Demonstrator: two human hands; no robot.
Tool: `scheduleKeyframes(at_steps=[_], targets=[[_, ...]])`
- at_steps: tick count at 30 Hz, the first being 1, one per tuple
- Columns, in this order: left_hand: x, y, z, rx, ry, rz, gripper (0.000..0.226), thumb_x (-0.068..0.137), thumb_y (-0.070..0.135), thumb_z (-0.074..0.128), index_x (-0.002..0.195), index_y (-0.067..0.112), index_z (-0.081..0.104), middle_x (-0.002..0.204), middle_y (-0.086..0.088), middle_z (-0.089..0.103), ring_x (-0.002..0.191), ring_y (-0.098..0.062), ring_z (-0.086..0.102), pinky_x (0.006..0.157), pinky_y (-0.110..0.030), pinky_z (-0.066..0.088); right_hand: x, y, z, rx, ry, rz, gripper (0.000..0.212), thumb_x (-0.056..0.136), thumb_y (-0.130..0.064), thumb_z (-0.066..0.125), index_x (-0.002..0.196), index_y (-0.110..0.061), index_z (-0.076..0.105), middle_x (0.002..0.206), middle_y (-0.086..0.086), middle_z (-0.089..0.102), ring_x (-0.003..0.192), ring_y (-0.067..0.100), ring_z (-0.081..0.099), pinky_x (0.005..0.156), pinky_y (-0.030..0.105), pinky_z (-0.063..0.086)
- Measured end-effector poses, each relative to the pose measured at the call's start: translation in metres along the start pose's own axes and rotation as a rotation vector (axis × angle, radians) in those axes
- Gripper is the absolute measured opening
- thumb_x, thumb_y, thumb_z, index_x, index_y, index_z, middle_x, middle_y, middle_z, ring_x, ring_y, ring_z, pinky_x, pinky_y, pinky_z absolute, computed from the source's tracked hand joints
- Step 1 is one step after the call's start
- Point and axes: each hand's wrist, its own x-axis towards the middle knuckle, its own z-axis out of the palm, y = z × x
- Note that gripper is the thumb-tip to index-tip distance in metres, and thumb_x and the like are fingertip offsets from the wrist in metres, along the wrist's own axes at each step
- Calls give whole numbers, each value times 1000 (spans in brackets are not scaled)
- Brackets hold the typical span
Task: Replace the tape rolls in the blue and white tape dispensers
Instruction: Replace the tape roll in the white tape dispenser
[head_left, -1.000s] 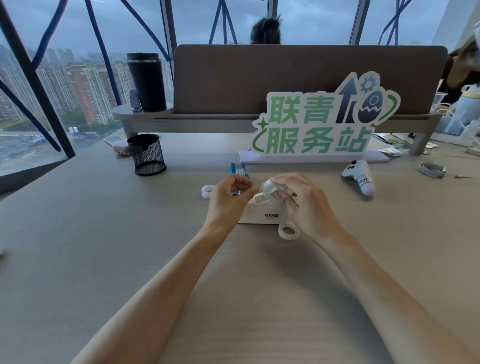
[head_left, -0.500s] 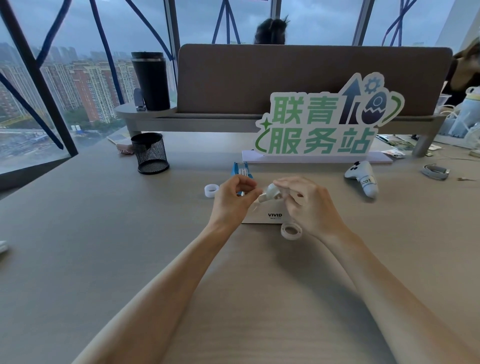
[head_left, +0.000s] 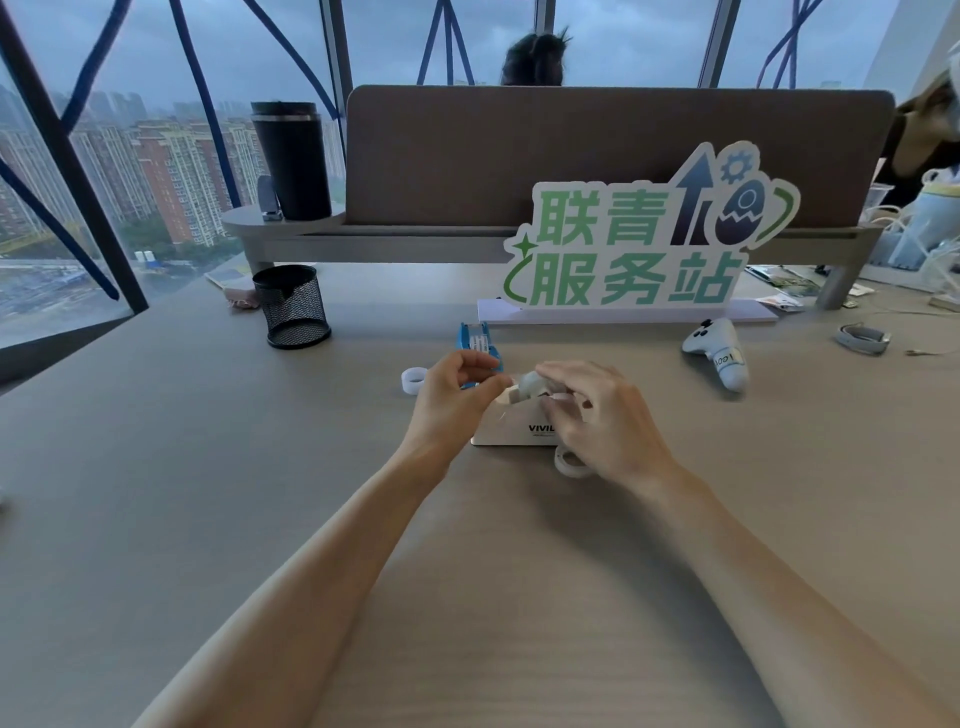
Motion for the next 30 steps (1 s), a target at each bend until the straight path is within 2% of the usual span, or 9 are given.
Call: scheduleKeyframes(at_steps=[2, 4, 9, 13, 16, 21, 25, 30], targets=[[1, 2, -3, -14, 8, -41, 19, 85, 21, 68, 103, 19, 61, 99, 3, 69, 72, -6, 57, 49, -15, 39, -1, 0, 2, -41, -19, -1, 47, 85, -20, 68, 131, -17, 58, 125, -1, 64, 114, 21, 52, 94, 17, 32], [4, 4, -7, -30, 20, -85, 20, 86, 18, 65, 106, 18, 59, 96, 2, 69, 70, -7, 55, 44, -18, 37, -2, 1, 3, -62, -22, -1, 52, 86, -23, 68, 136, -17, 53, 127, 0, 61, 116, 20, 48, 95, 17, 29], [11, 9, -19, -46, 39, -198, 30, 85, 18, 66, 112, 19, 54, 94, 6, 59, 79, -9, 49, 56, -27, 39, -3, 5, -1, -145, -25, -55, 50, 87, -26, 66, 134, -14, 55, 123, 3, 61, 114, 21, 49, 97, 20, 32], [16, 10, -31, -43, 36, -235, 35, 82, 14, 64, 116, 18, 54, 99, -1, 62, 78, -12, 44, 50, -25, 35, -4, 6, 0, -177, -25, -77, 50, 87, -28, 66, 133, -14, 55, 122, 2, 62, 112, 22, 50, 98, 24, 36], [19, 10, -41, -33, 64, -234, 33, 84, 13, 59, 116, 16, 55, 88, 1, 63, 75, -12, 42, 46, -22, 32, -4, 6, -2, -185, -30, -80, 51, 86, -29, 67, 133, -13, 55, 122, 3, 61, 113, 23, 50, 99, 27, 38], [21, 9, -51, 103, 70, -222, 30, 84, 13, 57, 114, 17, 54, 87, 0, 59, 73, -10, 43, 53, -26, 35, -4, 4, -4, -187, -34, -83, 52, 87, -30, 66, 134, -13, 54, 124, 4, 61, 114, 22, 50, 99, 30, 39], [22, 6, -53, 169, 37, -216, 26, 86, 15, 56, 112, 17, 54, 87, -2, 61, 71, -12, 41, 52, -26, 34, -4, 3, -6, -191, -42, -79, 52, 88, -31, 65, 135, -13, 53, 125, 4, 60, 115, 22, 50, 99, 29, 37], [23, 0, -52, 311, -7, -186, 26, 84, 13, 59, 110, 14, 55, 102, -10, 64, 80, -13, 49, 59, -25, 36, -4, 4, -6, -187, -26, -78, 53, 87, -31, 66, 135, -12, 53, 124, 6, 61, 114, 24, 51, 97, 29, 39]])
